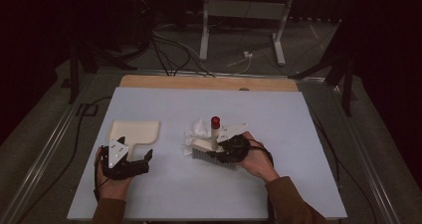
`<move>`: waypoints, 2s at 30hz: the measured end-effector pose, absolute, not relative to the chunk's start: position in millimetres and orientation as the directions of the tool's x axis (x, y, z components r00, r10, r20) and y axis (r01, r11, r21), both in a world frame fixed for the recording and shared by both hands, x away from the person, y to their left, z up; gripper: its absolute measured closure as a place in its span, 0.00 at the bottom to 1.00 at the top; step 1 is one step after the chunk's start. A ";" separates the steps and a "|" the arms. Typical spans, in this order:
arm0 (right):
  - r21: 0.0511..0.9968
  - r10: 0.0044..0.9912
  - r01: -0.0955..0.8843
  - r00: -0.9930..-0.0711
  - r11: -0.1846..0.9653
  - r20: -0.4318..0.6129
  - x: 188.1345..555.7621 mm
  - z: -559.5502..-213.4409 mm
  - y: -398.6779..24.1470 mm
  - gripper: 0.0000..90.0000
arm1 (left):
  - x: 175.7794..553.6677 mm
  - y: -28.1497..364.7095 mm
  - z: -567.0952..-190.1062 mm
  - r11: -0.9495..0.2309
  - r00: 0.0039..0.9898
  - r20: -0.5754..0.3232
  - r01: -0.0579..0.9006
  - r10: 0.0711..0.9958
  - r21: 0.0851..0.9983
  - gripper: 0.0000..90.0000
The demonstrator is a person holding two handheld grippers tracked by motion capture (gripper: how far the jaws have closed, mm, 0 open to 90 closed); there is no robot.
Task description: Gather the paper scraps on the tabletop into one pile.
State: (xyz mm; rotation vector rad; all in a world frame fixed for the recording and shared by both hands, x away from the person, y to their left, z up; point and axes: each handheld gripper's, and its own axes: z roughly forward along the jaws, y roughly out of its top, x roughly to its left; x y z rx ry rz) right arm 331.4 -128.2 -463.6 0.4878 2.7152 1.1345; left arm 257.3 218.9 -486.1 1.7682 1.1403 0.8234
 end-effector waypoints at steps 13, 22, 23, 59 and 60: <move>0.806 0.346 0.214 -0.938 0.551 0.012 321.6 -424.2 -156.9 0.74 | 257.5 218.2 -486.4 -0.220 0.368 0.077 0.366 0.927 0.904 0.02; 0.849 0.532 0.283 -0.847 0.447 0.003 346.6 -404.6 -189.3 0.74 | 257.9 218.1 -486.7 -0.221 0.371 0.075 0.369 0.926 0.903 0.02; 0.851 0.548 0.290 -0.837 0.437 0.004 349.7 -405.2 -191.6 0.74 | 257.8 218.0 -486.7 -0.222 0.371 0.075 0.369 0.925 0.903 0.02; 0.756 0.483 0.199 -0.858 0.623 -0.172 427.6 -433.0 -106.0 0.74 | 256.9 222.2 -487.4 -0.211 0.374 0.063 0.371 0.925 0.904 0.02; 0.753 0.478 0.200 -0.862 0.627 -0.169 428.2 -435.1 -104.9 0.74 | 256.8 222.7 -487.4 -0.210 0.373 0.062 0.372 0.926 0.904 0.02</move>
